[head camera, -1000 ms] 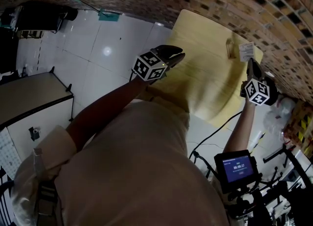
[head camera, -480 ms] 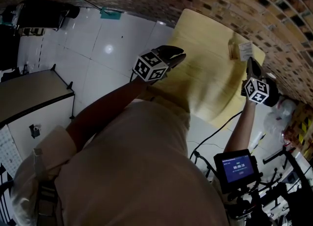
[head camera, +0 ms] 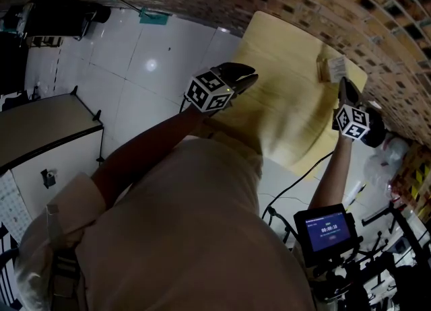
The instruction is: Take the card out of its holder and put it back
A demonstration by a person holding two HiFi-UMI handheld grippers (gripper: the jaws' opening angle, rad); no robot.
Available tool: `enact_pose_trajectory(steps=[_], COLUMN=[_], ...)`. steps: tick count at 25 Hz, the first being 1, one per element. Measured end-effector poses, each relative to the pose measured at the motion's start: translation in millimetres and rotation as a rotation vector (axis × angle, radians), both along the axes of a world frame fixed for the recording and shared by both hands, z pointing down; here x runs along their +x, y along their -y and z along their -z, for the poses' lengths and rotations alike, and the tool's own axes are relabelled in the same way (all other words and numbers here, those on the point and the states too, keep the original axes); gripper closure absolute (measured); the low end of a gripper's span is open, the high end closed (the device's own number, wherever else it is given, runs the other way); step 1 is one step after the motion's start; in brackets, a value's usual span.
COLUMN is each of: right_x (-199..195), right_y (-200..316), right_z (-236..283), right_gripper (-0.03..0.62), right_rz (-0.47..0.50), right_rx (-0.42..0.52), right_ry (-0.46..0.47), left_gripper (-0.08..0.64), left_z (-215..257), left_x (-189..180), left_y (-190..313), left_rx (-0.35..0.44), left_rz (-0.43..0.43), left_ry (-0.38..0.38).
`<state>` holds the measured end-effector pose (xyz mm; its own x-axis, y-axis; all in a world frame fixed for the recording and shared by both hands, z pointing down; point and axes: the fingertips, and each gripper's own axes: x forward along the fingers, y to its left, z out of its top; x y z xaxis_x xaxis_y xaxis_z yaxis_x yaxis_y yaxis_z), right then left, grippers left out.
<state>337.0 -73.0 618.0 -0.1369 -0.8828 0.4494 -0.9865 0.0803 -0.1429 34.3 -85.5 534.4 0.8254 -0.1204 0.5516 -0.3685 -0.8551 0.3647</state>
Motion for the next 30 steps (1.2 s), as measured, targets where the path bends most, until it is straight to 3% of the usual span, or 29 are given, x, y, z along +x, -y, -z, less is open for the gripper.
enact_pose_trajectory(steps=[30], right_x=[-6.9], right_y=[9.9], right_z=[-28.4], right_gripper=[0.58], right_rz=[-0.019], right_rx=[-0.035], right_ry=[0.007], left_gripper=[0.477], left_z=[-3.7], left_x=[-8.6], left_y=[6.8], left_rx=[-0.019], left_rz=[0.016], left_ry=[0.007])
